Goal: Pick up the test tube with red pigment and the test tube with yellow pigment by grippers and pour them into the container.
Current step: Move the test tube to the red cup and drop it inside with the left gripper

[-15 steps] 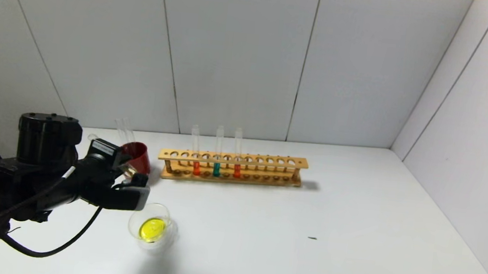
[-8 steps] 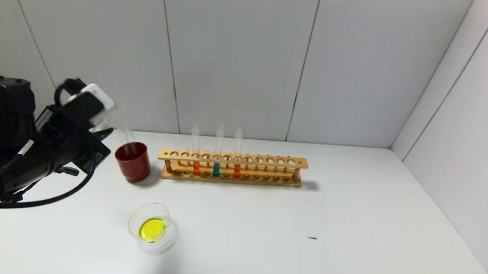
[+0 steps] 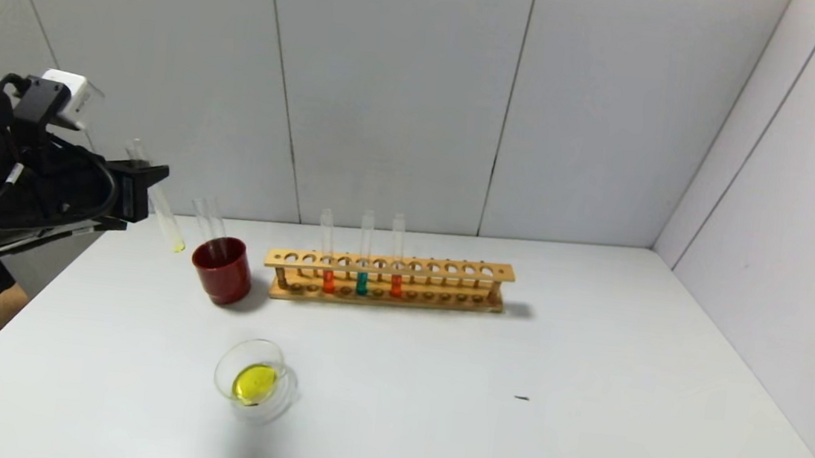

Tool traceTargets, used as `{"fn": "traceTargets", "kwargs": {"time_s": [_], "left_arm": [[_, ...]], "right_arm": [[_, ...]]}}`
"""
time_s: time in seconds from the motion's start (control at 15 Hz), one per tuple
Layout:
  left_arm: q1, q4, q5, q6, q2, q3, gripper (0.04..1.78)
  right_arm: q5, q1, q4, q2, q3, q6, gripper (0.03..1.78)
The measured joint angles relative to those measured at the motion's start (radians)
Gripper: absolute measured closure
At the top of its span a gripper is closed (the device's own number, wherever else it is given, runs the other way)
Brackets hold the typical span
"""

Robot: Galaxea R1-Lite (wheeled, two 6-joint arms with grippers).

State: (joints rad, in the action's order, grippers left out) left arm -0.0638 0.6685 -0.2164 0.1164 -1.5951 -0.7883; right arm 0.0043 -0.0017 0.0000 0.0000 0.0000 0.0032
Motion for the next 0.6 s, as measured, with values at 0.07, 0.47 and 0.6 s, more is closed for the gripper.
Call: {"fn": "traceTargets", "kwargs": {"time_s": [0.07,0.47,0.6], "left_arm": [[-0.006,0.0,-0.006,-0.001,-0.031,-0.017,1.51],[-0.011,0.075,-0.011,-0.003,-0.229,-0.11,1.51],[-0.01,0.129,-0.012,-0.001,-0.296,-0.13,1.51]], "right_arm": [[0.0,0.0,0.0,0.0,0.0,0.0,0.06],[0.0,0.0,0.0,0.0,0.0,0.0,0.06],[0.0,0.0,0.0,0.0,0.0,0.0,0.06]]}}
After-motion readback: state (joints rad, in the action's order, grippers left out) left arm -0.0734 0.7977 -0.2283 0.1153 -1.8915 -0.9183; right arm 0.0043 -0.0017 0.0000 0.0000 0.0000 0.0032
